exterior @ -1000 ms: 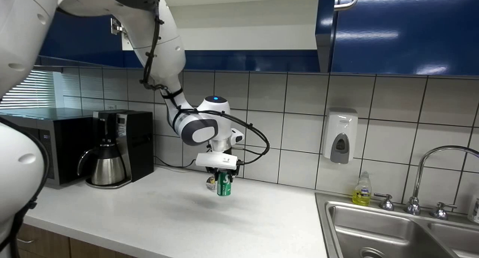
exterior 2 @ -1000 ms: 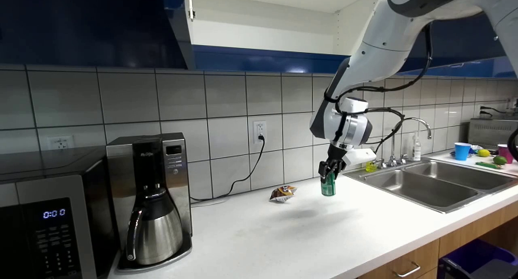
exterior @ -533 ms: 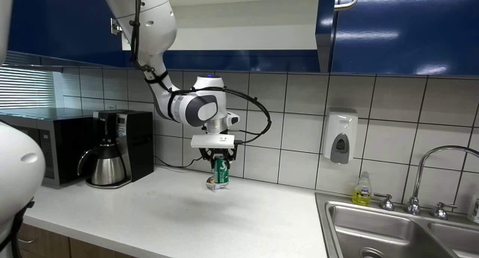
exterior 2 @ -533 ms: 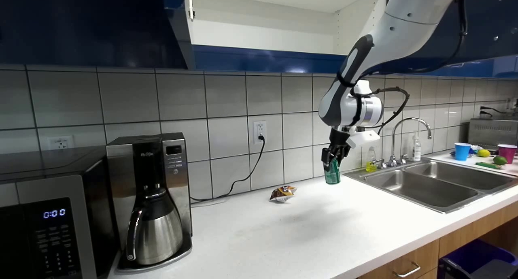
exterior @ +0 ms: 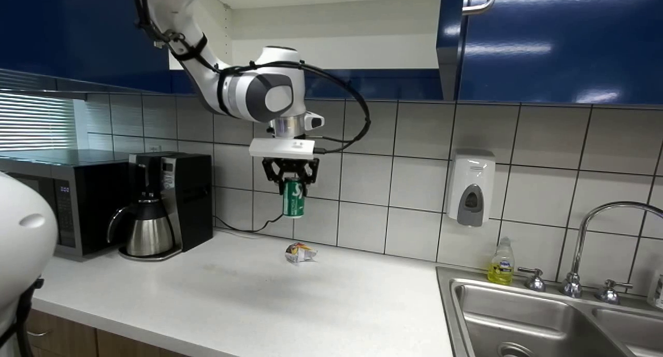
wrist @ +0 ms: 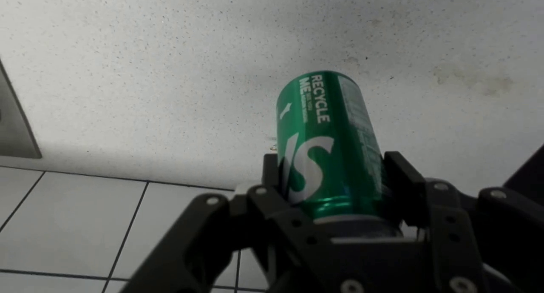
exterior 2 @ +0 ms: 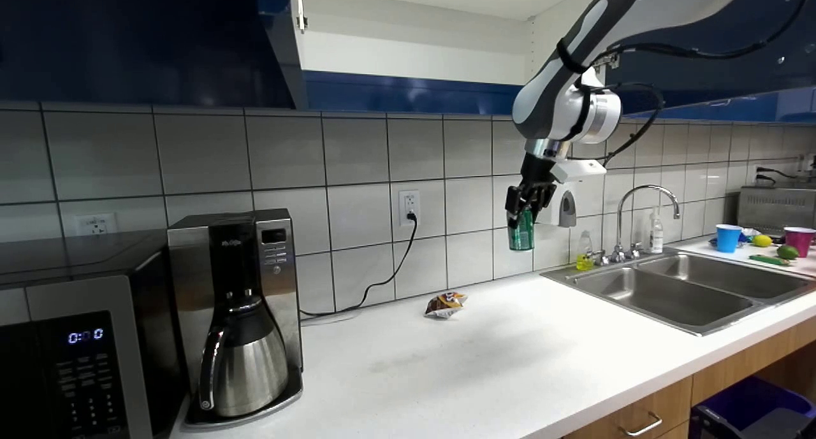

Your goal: Put the can inside the cupboard

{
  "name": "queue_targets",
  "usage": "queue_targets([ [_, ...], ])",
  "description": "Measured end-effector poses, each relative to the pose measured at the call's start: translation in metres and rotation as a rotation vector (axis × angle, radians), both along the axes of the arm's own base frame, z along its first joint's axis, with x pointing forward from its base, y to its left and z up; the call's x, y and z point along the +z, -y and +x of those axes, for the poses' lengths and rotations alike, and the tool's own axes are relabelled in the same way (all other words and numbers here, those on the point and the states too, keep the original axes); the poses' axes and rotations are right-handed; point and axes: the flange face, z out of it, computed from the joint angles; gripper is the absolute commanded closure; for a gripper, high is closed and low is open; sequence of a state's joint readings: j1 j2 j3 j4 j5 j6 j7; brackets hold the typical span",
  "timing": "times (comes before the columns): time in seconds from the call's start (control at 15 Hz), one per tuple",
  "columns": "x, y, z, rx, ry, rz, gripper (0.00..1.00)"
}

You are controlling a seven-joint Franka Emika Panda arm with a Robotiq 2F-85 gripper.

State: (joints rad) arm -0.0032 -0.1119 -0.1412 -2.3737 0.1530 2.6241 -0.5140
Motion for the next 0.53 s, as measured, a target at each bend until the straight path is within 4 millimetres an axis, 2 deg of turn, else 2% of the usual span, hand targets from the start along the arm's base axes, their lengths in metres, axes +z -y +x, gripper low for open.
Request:
queue_targets([
  [0.53, 0.082, -0.006, -0.036, -0.008, 0.017, 0.056, 0.62],
])
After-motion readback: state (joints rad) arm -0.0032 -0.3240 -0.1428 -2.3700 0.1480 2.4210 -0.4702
